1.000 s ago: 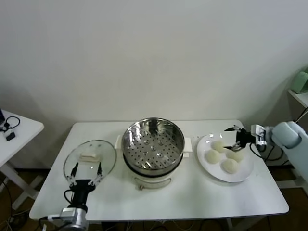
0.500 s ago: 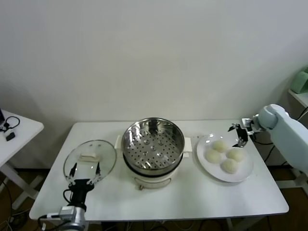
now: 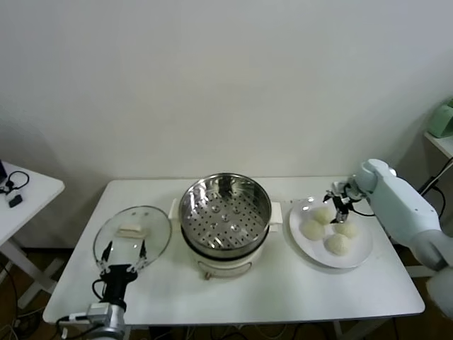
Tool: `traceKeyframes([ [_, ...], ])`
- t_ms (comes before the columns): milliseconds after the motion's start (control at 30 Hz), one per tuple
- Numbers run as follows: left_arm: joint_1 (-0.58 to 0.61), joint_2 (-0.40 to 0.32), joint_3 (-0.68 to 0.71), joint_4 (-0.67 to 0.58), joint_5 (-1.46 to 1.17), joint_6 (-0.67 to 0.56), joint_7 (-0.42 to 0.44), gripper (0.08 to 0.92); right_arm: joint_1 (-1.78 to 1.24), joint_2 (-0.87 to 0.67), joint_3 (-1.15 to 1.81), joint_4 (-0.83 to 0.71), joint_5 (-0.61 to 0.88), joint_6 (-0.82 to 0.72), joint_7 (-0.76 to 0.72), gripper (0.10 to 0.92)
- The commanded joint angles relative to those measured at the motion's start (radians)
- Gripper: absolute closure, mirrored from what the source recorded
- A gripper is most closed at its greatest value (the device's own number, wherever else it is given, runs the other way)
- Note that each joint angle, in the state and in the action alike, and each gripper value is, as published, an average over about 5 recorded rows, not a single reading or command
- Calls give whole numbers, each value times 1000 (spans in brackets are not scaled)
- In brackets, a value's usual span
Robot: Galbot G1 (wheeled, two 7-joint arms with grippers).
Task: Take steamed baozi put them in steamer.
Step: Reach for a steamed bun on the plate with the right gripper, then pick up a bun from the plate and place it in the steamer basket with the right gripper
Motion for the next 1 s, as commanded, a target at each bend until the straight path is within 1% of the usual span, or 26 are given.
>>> traceKeyframes([
  [33, 0, -3, 0, 2, -2, 1, -1, 177, 5, 47, 43, -63, -78, 17, 6, 203],
  [300, -3, -12, 5, 4, 3, 2, -3, 177, -6, 57, 78, -71, -113, 16, 11, 211],
  [400, -4, -13, 4, 5, 4, 2, -5, 177, -7, 61, 85, -76, -119, 16, 10, 245],
  [567, -3, -14, 3, 6, 3, 2, -7, 177, -8, 63, 92, -78, -122, 15, 9, 331],
  [733, -4, -16, 3, 4, 3, 2, -8, 177, -10, 61, 94, -72, -121, 15, 8, 356],
  [833, -3, -15, 2, 4, 3, 3, -8, 177, -9, 48, 86, -45, -107, 17, 4, 357],
  [1000, -1, -14, -3, 4, 2, 3, -8, 177, 9, -17, -20, 112, -7, 27, -17, 358],
])
